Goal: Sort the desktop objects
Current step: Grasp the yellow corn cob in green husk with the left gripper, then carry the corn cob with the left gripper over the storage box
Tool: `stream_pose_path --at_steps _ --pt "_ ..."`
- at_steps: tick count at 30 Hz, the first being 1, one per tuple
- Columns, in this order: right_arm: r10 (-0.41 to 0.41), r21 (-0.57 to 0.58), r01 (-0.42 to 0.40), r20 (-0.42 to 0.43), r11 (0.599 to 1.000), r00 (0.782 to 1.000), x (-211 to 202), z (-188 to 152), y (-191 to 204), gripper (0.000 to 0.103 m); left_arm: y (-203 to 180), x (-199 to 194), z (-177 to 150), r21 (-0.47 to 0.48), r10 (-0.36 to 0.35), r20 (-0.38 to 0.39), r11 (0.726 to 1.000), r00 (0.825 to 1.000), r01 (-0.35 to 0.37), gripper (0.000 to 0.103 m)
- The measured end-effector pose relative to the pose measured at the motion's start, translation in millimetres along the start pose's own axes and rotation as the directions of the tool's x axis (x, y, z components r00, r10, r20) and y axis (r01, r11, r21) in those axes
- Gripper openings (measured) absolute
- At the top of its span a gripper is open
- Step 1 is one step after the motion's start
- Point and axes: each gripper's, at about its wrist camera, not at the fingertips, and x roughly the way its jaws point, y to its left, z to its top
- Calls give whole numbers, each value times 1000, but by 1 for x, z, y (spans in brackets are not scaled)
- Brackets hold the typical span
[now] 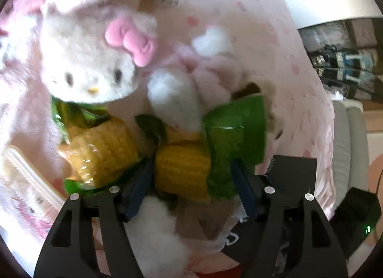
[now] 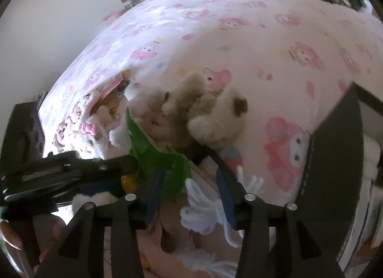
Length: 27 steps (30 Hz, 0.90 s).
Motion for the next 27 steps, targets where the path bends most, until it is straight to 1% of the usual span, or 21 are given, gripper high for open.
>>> stream_pose_path --at_steps 1,2,3,4,5,6,7,9,10,11,12,15,16,19,21,22,23,25,26,27 --pt "-16 -15 16 -5 1000 1000 4 2 -2 43 0 5 1 -9 7 -7 1000 1000 -7 77" --pt "-65 -38 64 -30 997 997 12 4 0 43 -3 9 2 2 24 -7 1000 1000 -24 78" --pt "-88 -52 85 -55 995 995 15 6 -2 43 -9 12 1 32 52 -1 998 999 -52 79" --pt "-72 -56 67 -79 996 994 21 6 -3 40 -15 13 -2 70 88 19 994 996 -89 72" --pt "-37 -54 31 -104 998 994 27 5 -3 30 -20 11 -5 100 114 45 988 992 -118 68" --pt "-17 -51 11 -119 999 993 30 4 -3 31 -23 9 -8 127 127 65 983 990 -134 66" --pt "-24 -61 17 -105 998 994 29 1 -4 30 -24 6 -10 143 119 74 981 990 -128 64" --pt "13 -64 -19 -94 998 995 21 -1 -9 30 -25 -4 -16 172 104 99 978 990 -120 59" --pt "42 -36 -46 -89 998 995 16 -2 -15 30 -27 -9 -18 190 92 107 975 990 -111 56" --pt "66 -15 -68 -84 998 994 11 -1 -18 30 -28 -14 -21 205 71 109 974 991 -93 55" --pt "83 2 -83 -68 997 994 4 -1 -22 31 -27 -20 -24 217 20 94 975 995 -40 57" --pt "54 -15 -54 -35 998 998 -16 -4 -24 30 -21 -30 -33 212 -70 38 975 997 61 56" --pt "60 -7 -60 -36 998 998 -23 -5 -26 30 -22 -30 -38 215 -83 35 974 996 73 55" --pt "100 22 -99 -13 995 995 -44 -10 -33 30 -26 -36 -52 234 -112 19 967 994 104 55" --pt "96 33 -96 7 995 995 -56 -9 -35 30 -33 -41 -62 262 -121 17 959 993 112 55" --pt "97 38 -97 14 995 995 -61 -12 -36 30 -47 -38 -70 276 -121 19 955 992 111 55" --pt "96 43 -97 21 994 995 -68 -13 -40 30 -52 -40 -75 291 -122 21 950 992 111 55" --pt "93 56 -95 39 994 995 -78 -15 -44 30 -68 -43 -79 308 -130 20 944 991 118 55" --pt "90 64 -93 52 994 995 -84 -17 -47 30 -86 -31 -77 316 -133 18 941 991 121 55" --pt "85 70 -89 68 994 994 -93 -19 -50 30 -91 -33 -82 325 -139 16 937 990 127 55"
